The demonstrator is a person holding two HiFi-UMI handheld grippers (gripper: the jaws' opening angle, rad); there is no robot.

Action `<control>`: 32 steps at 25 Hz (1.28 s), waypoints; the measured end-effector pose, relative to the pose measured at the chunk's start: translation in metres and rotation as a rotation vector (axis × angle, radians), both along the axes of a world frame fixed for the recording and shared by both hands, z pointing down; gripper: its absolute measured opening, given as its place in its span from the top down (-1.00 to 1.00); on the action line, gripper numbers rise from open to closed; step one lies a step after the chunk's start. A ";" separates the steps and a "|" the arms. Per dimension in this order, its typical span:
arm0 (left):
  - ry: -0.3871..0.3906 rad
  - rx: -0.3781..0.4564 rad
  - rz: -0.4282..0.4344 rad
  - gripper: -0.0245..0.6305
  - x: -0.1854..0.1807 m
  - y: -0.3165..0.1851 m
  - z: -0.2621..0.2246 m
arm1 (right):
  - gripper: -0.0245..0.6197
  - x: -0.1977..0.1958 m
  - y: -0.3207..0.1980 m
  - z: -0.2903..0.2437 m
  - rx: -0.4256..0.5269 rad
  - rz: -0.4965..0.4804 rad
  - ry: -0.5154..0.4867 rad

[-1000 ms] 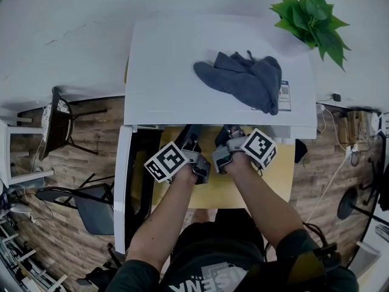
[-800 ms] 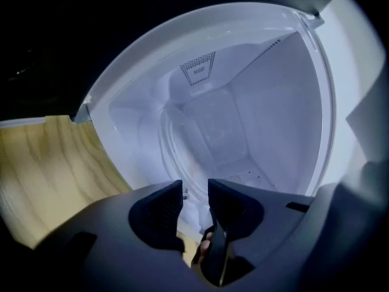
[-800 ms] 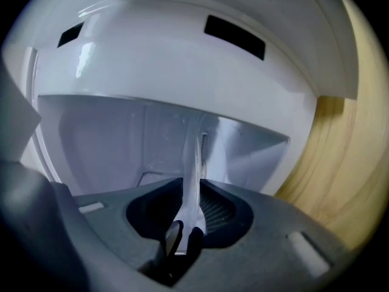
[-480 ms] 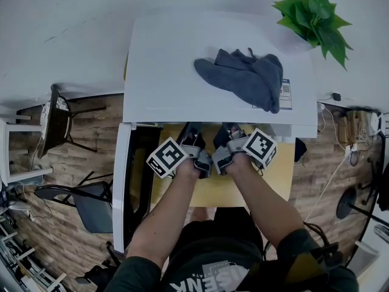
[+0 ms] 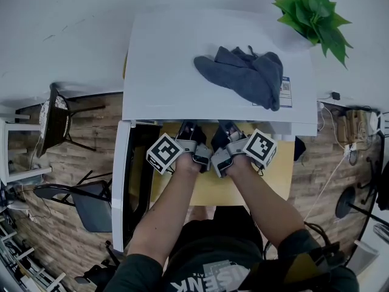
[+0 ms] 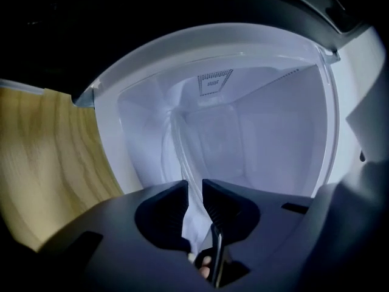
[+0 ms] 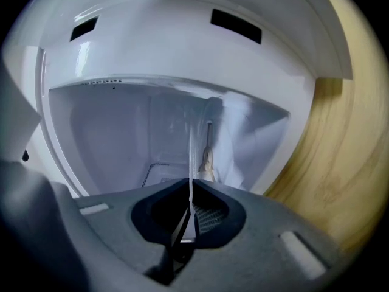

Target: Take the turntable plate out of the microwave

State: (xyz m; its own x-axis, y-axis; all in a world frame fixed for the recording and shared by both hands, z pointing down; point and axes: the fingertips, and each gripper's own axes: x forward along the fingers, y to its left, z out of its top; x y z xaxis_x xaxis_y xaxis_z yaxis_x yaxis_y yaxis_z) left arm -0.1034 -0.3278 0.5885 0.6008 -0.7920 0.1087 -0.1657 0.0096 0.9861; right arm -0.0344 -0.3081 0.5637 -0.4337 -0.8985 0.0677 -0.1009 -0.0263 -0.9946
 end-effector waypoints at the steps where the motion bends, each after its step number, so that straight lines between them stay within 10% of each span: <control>1: -0.046 -0.017 0.003 0.71 -0.004 0.002 0.007 | 0.86 0.000 0.001 0.001 -0.006 -0.004 0.007; 32: 0.153 -0.121 -0.034 0.86 -0.007 0.090 0.011 | 0.75 -0.008 0.059 0.036 -0.040 -0.098 0.012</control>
State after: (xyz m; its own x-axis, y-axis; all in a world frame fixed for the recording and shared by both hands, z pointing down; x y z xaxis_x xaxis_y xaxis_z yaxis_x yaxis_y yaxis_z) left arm -0.1101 -0.2378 0.5999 0.5907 -0.7989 0.1134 -0.0114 0.1322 0.9912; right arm -0.0425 -0.2489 0.6000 -0.5187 -0.8480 0.1088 -0.1168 -0.0558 -0.9916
